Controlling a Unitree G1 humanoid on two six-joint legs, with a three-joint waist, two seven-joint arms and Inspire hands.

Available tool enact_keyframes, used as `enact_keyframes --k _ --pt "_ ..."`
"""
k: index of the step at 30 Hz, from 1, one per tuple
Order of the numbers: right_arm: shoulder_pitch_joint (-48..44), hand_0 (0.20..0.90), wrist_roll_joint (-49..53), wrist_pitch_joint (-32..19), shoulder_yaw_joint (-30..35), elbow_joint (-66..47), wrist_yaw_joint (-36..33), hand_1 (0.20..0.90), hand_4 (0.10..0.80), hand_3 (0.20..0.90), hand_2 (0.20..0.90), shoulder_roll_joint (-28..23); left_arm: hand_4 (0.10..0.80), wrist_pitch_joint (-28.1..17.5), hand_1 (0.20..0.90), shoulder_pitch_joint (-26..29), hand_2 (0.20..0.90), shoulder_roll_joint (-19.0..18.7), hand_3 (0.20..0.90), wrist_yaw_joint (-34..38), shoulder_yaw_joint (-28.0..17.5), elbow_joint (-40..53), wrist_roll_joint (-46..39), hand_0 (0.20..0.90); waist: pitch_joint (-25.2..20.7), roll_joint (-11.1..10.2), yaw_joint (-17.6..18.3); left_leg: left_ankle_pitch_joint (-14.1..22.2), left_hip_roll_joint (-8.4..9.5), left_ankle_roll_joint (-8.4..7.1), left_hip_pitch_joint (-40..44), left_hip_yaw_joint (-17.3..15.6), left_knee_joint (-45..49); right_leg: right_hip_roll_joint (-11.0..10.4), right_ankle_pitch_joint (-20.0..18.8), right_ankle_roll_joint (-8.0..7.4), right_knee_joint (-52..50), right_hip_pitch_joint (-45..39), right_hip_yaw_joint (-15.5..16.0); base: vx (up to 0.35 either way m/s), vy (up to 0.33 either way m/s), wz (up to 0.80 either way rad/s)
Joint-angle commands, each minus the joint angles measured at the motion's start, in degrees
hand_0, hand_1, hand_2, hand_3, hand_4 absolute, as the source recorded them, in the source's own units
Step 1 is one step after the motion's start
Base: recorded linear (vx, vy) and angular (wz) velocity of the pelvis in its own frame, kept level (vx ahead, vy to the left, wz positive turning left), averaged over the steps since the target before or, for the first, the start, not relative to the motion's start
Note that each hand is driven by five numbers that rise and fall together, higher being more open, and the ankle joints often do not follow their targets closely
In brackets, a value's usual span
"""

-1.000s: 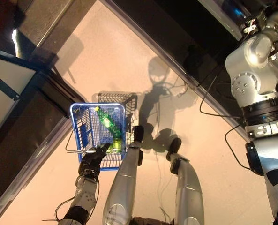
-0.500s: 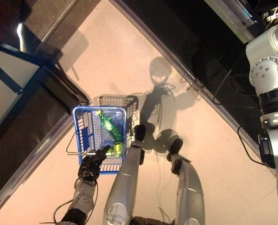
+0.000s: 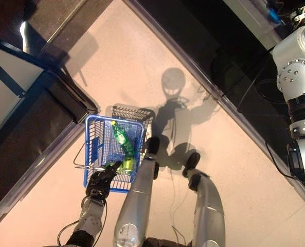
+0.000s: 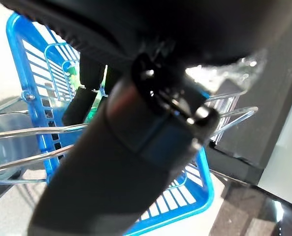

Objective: Pick up the drink and place into the basket.

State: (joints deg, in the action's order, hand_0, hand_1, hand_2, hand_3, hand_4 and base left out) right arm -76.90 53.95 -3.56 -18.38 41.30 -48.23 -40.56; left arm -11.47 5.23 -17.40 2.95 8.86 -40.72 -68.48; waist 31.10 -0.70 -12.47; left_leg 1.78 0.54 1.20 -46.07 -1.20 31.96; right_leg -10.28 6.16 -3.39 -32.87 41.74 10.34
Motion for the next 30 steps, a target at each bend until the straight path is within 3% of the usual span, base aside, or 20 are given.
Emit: enact_keyframes --k 1,8,17,21,22,30 --pt "-10.5 0.3 -6.8 -5.3 -2.4 -8.5 3.1 0.3 0.1 0.2 0.3 -8.3 0.1 -5.2 0.3 -11.1 0.3 -5.5 0.2 -4.2 -0.9 6.7 0.1 0.3 -1.3 3.8 -1.2 8.8 3.8 0.54 3.0 2.2 4.2 0.1 -1.6 -0.97 0.9 -1.7 2.1 -0.057 -0.003 -0.02" --pt "-7.2 0.3 -10.9 -3.4 0.5 -18.8 3.8 0.3 0.1 0.2 0.3 -6.3 0.1 -4.7 0.3 -10.8 0.3 -4.4 0.2 -5.2 -2.0 6.2 0.7 0.3 -1.3 4.3 -0.9 9.9 4.03 0.42 5.8 1.8 5.3 -0.3 1.1 -0.12 -2.5 -4.0 2.2 -0.031 -0.003 0.01" --pt "2.0 0.3 -18.8 -1.3 3.9 -34.5 6.3 0.3 0.1 0.2 0.3 -2.3 0.1 -4.4 0.3 -9.5 0.3 -1.8 0.2 -6.5 -2.9 4.5 1.4 0.3 -1.3 4.8 -0.4 8.4 4.32 0.07 12.3 2.3 1.5 -0.7 2.4 0.2 -1.5 -9.7 2.3 -0.016 -0.005 0.02" --pt "6.9 0.3 -21.0 -0.3 6.1 -40.4 8.9 0.3 0.1 0.2 0.3 0.1 0.1 -4.2 0.3 -9.3 0.3 -0.8 0.2 -7.3 -4.9 2.5 1.5 0.3 -1.3 4.2 -0.2 7.3 4.49 -0.4 17.1 2.8 -1.4 -0.7 2.4 0.28 1.1 -14.8 2.8 -0.047 -0.041 0.03" --pt "9.3 0.3 -20.9 -0.2 7.1 -42.8 9.8 0.3 0.1 0.2 0.3 1.1 0.1 -4.3 0.3 -9.0 0.3 -0.2 0.2 -7.7 -5.8 2.0 2.4 0.3 -1.3 3.8 0.0 5.4 4.41 -0.4 18.3 2.7 -2.7 -1.0 1.1 0.91 2.7 -16.3 3.6 -0.084 -0.022 0.03" --pt "21.1 0.3 -23.3 -0.8 10.5 -49.3 14.2 0.3 0.1 0.2 0.3 5.0 0.1 -6.4 0.3 -9.1 0.3 1.6 0.2 -9.5 -6.4 4.3 4.9 0.3 -1.3 2.5 0.8 4.4 4.03 -1.12 26.3 3.5 -5.8 -0.8 1.2 1.29 6.2 -25.4 4.1 0.014 -0.024 0.04"
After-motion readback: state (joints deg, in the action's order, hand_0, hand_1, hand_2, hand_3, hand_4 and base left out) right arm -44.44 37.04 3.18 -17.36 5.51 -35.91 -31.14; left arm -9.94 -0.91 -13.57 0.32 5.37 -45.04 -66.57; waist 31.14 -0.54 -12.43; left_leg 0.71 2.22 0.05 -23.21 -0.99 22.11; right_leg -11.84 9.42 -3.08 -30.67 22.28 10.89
